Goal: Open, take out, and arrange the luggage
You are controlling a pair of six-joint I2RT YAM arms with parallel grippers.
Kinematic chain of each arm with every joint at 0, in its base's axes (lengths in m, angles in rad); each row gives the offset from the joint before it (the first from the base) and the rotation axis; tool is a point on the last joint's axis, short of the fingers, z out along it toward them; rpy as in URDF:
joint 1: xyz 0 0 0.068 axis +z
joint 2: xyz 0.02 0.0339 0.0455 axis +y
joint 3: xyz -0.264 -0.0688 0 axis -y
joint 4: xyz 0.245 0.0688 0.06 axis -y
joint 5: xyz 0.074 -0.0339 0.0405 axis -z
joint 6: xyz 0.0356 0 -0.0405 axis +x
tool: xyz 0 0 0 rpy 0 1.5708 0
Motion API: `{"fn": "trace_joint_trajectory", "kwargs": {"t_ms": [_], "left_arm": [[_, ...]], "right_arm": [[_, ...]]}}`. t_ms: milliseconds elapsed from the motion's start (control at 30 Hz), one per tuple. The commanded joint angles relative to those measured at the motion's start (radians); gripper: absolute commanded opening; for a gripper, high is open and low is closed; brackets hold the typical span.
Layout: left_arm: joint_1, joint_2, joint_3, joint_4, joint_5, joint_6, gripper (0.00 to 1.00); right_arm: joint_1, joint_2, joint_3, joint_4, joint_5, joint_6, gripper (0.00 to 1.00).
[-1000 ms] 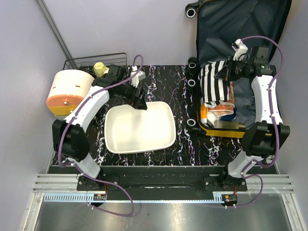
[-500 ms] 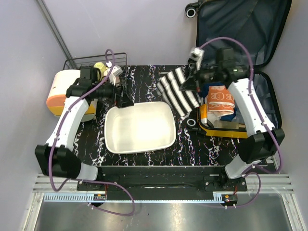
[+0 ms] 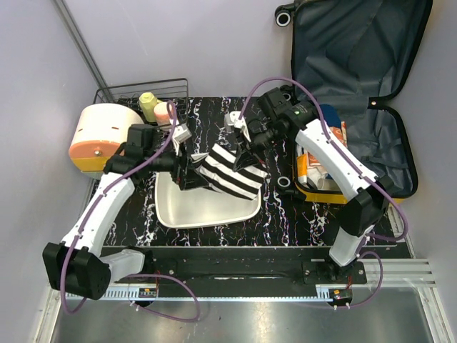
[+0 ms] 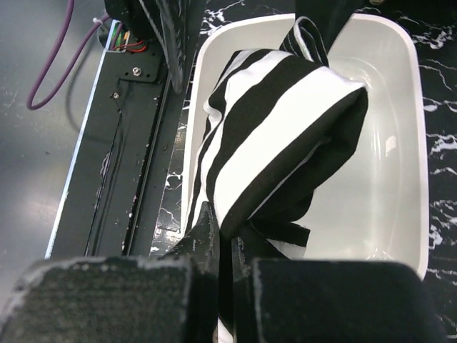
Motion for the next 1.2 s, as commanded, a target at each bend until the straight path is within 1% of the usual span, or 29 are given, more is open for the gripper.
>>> {"fn": "trace_joint_trajectory", "kwargs": {"t_ms": [0, 33, 67, 133, 167, 200, 233, 267, 333, 367, 400, 433, 467, 500, 533, 567, 600, 700, 733, 767, 800, 833, 867, 900, 967, 1033, 1067, 1133, 1167], "left_arm": [[-0.059, -0.05, -0.076, 0.252, 0.005, -0.099, 0.99], [-0.061, -0.048, -0.099, 0.293, 0.004, -0.166, 0.99], [-0.061, -0.047, -0.143, 0.333, -0.004, -0.183, 0.99], [-0.061, -0.042, -0.183, 0.463, -0.001, -0.321, 0.99], [-0.061, -0.042, -0.205, 0.505, 0.011, -0.357, 0.94], [-0.062, -0.04, -0.237, 0.586, 0.031, -0.393, 0.88], [-0.065, -0.037, -0.255, 0.626, 0.04, -0.465, 0.8], [-0.064, -0.037, -0.271, 0.658, 0.056, -0.498, 0.66], [-0.064, -0.034, -0.318, 0.738, 0.063, -0.573, 0.49], [-0.065, -0.034, -0.335, 0.761, 0.07, -0.593, 0.23], [-0.065, -0.025, -0.364, 0.786, 0.064, -0.61, 0.08], [-0.062, -0.019, -0.38, 0.786, 0.044, -0.648, 0.0], [-0.059, -0.016, -0.398, 0.784, -0.011, -0.665, 0.0], [-0.052, -0.013, -0.416, 0.8, -0.041, -0.687, 0.0], [-0.026, -0.014, -0.47, 0.81, -0.073, -0.74, 0.0], [-0.013, -0.013, -0.487, 0.807, -0.154, -0.76, 0.0], [0.001, -0.005, -0.501, 0.754, -0.194, -0.765, 0.0], [0.037, 0.024, -0.548, 0.668, -0.327, -0.754, 0.0], [0.041, 0.032, -0.556, 0.644, -0.364, -0.754, 0.0], [0.042, 0.038, -0.571, 0.633, -0.416, -0.759, 0.0], [0.044, 0.044, -0.575, 0.628, -0.433, -0.762, 0.0], [0.044, 0.046, -0.579, 0.619, -0.453, -0.762, 0.0], [0.044, 0.047, -0.579, 0.596, -0.485, -0.768, 0.04], [0.044, 0.056, -0.578, 0.584, -0.499, -0.773, 0.13], [0.044, 0.056, -0.565, 0.535, -0.547, -0.762, 0.43], [0.044, 0.058, -0.532, 0.498, -0.565, -0.745, 0.64], [0.044, 0.056, -0.512, 0.443, -0.573, -0.733, 0.79], [0.045, 0.039, -0.437, 0.381, -0.581, -0.689, 0.84], [0.045, 0.035, -0.402, 0.302, -0.608, -0.67, 0.87]], "right_arm": [[0.036, 0.026, 0.08, -0.066, -0.002, -0.126, 0.0], [0.047, 0.032, 0.094, -0.077, -0.001, -0.14, 0.0], [0.053, 0.038, 0.1, -0.085, 0.001, -0.152, 0.0], [0.062, 0.057, 0.11, -0.102, 0.002, -0.175, 0.0], [0.07, 0.063, 0.115, -0.108, 0.005, -0.186, 0.0], [0.072, 0.072, 0.117, -0.111, 0.007, -0.195, 0.0], [0.075, 0.078, 0.123, -0.114, 0.008, -0.2, 0.0], [0.075, 0.084, 0.126, -0.112, 0.013, -0.203, 0.0], [0.075, 0.11, 0.13, -0.111, 0.034, -0.211, 0.0], [0.075, 0.118, 0.13, -0.111, 0.045, -0.214, 0.0], [0.075, 0.139, 0.13, -0.093, 0.057, -0.215, 0.0], [0.075, 0.15, 0.118, -0.074, 0.082, -0.209, 0.0], [0.075, 0.164, 0.114, -0.053, 0.097, -0.197, 0.04], [0.075, 0.199, 0.112, -0.019, 0.11, -0.177, 0.11], [0.075, 0.216, 0.126, -0.011, 0.128, -0.172, 0.15], [0.075, 0.239, 0.137, -0.004, 0.139, -0.163, 0.24], [0.073, 0.283, 0.164, 0.013, 0.154, -0.122, 0.37], [0.07, 0.368, 0.212, 0.027, 0.218, -0.038, 0.6], [0.059, 0.382, 0.232, 0.032, 0.24, -0.022, 0.71], [0.05, 0.389, 0.235, 0.044, 0.248, -0.004, 0.85], [0.041, 0.391, 0.235, 0.081, 0.254, 0.056, 0.9], [0.017, 0.386, 0.236, 0.093, 0.254, 0.074, 0.95], [0.007, 0.377, 0.235, 0.113, 0.26, 0.1, 0.97], [-0.005, 0.354, 0.23, 0.153, 0.268, 0.161, 0.98], [-0.04, 0.33, 0.232, 0.168, 0.271, 0.199, 1.0], [-0.06, 0.287, 0.242, 0.188, 0.298, 0.274, 1.0], [-0.083, 0.256, 0.25, 0.188, 0.306, 0.298, 1.0], [-0.109, 0.222, 0.253, 0.187, 0.343, 0.369, 1.0], [-0.128, 0.181, 0.249, 0.187, 0.36, 0.389, 1.0]]}}
